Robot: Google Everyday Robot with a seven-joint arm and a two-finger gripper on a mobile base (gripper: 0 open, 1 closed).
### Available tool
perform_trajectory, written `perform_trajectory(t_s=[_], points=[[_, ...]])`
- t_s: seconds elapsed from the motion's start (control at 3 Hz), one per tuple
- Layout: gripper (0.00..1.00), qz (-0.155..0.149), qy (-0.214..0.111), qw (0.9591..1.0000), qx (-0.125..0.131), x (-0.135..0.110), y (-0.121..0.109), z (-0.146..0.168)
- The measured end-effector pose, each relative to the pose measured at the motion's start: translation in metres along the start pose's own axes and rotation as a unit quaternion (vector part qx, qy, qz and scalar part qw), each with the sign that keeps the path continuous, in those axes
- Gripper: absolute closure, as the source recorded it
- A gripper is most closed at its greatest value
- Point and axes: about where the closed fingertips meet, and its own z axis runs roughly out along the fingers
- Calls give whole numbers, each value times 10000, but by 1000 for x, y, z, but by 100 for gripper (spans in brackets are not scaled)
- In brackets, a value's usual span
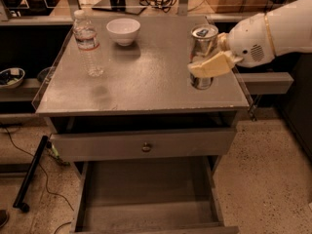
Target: Place redbull can into middle drawer
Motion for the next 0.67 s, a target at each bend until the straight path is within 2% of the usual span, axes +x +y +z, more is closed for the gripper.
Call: perform_trajectory(t_s=[0.33,0.67], points=[[100,97,-26,9999,112,7,33,-16],[100,98,53,9999,70,14,58,-17]])
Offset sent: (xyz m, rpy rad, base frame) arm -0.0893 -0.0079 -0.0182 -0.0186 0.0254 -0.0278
